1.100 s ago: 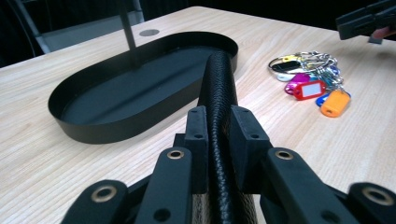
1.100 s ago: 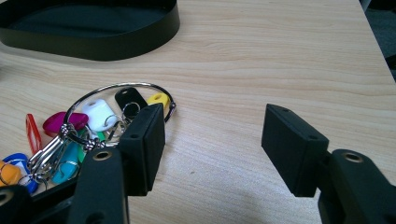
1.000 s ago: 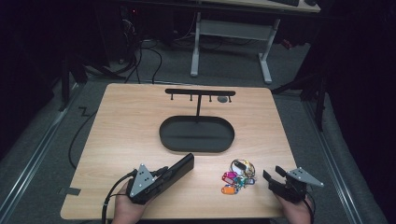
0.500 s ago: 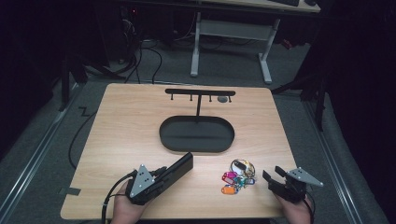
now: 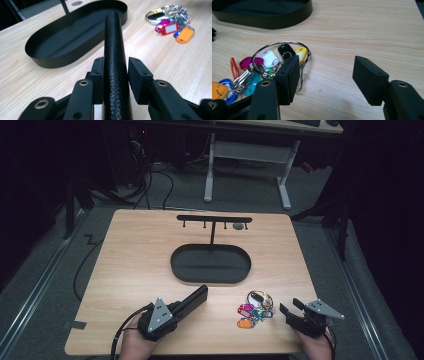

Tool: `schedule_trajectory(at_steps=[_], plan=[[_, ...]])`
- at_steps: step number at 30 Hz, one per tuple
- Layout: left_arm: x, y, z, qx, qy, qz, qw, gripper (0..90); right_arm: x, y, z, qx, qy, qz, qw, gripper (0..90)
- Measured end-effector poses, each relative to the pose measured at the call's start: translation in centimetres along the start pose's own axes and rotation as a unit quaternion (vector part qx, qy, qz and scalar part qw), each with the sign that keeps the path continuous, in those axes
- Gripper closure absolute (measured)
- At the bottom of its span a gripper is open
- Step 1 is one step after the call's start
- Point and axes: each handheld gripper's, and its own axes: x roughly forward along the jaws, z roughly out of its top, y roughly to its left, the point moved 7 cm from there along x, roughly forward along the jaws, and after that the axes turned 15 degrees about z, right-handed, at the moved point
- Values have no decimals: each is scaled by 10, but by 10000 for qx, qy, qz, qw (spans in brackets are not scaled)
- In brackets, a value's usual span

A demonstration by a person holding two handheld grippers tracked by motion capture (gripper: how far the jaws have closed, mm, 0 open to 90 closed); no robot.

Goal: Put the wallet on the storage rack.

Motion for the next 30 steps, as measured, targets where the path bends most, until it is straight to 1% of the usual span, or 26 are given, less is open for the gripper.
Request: schedule_trajectory(at_steps=[1, 2, 3, 4, 5, 8, 9, 10, 11, 12, 13, 14, 15, 17, 20, 21, 22, 23, 24, 26, 27, 28, 29, 30], plan=[[0, -1, 0, -1, 19, -28, 10000, 674, 0, 2, 0, 20, 14, 22, 10000, 380], [0, -1, -1, -30, 48, -107, 9999, 685, 1, 5, 0, -20, 60, 73, 10000, 376], [0, -1, -1, -30, 48, -107, 9999, 689, 1, 5, 0, -20, 60, 73, 10000, 376], [0, -1, -2, -15, 102, -137, 9999, 692, 1, 9, 0, -54, 83, 106, 9999, 369], [0, -1, -2, -15, 102, -137, 9999, 696, 1, 10, 1, -74, 79, 120, 9999, 366], [0, -1, -1, 2, 274, -255, 9993, 697, 0, 16, 4, -96, 165, 152, 9997, 356], [0, -1, -1, 2, 274, -255, 9993, 698, 0, 16, 4, -96, 165, 152, 9997, 356], [0, -1, 0, 5, 299, -266, 9992, 698, 0, 18, 6, -167, 224, 161, 9995, 356], [1, -1, 1, 14, 387, -315, 9988, 701, 0, 25, 10, -348, 369, 220, 9985, 356], [1, -1, 1, 27, 423, -311, 9986, 701, 0, 29, 12, -429, 402, 254, 9980, 356], [1, -1, 1, 27, 423, -311, 9986, 702, 0, 29, 12, -429, 402, 254, 9980, 356], [2, 0, 2, 61, 507, -310, 9982, 702, 0, 31, 14, -495, 410, 281, 9975, 356], [3, 1, 4, 86, 647, -321, 9974, 703, -1, 38, 17, -619, 414, 373, 9965, 356], [4, 4, 5, 175, 839, -300, 9959, 703, -1, 42, 15, -686, 415, 478, 9956, 356], [5, 5, 9, 347, 1196, -331, 9917, 697, 1, 49, 5, -843, 399, 598, 9938, 363], [5, 5, 9, 347, 1196, -331, 9917, 695, 1, 49, 5, -843, 399, 598, 9938, 363], [6, 5, 11, 487, 1379, -329, 9887, 692, 1, 52, 1, -876, 478, 711, 9925, 364], [6, 5, 11, 487, 1379, -329, 9887, 690, 0, 53, 0, -872, 471, 744, 9923, 364], [8, 5, 14, 598, 1557, -353, 9854, 688, -1, 53, 1, -875, 437, 762, 9923, 366], [10, 5, 15, 637, 1671, -389, 9831, 684, -2, 51, 1, -789, 375, 833, 9927, 369], [10, 5, 15, 637, 1671, -389, 9831, 683, -2, 51, 1, -789, 375, 833, 9927, 369], [11, 6, 16, 655, 1716, -404, 9821, 683, -2, 49, 1, -748, 371, 858, 9928, 371], [11, 6, 17, 670, 1783, -442, 9807, 682, -2, 49, 1, -717, 369, 866, 9930, 372], [12, 7, 18, 710, 1885, -480, 9783, 682, -1, 47, 2, -664, 356, 898, 9931, 373]])
